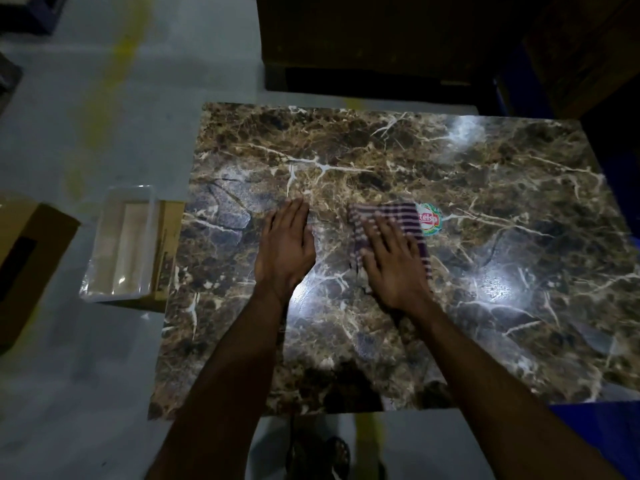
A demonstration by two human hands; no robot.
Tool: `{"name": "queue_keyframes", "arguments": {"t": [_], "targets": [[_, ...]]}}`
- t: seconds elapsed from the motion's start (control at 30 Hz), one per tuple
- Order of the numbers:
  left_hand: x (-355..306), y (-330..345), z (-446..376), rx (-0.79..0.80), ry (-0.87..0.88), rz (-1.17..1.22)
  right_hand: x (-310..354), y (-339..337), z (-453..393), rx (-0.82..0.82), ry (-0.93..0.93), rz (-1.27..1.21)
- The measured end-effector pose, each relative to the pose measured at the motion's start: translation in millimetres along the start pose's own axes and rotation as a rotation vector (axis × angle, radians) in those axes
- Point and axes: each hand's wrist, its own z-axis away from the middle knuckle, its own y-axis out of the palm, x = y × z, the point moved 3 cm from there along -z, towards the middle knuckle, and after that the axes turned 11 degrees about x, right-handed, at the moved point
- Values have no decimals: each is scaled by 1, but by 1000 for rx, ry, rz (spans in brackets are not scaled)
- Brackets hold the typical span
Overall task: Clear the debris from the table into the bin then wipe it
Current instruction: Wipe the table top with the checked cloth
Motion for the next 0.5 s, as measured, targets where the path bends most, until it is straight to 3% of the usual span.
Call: {"name": "queue_keyframes", "arguments": {"t": [0.13,0.33,0.5], "targets": [[-1,1,2,-5,18,-27,22,-5,-30,-38,169,-61],[2,5,5,-1,20,-6,63,17,50,26,-102,9],[-5,8,24,39,51,-81,22,16,99,51,-48,0]]}}
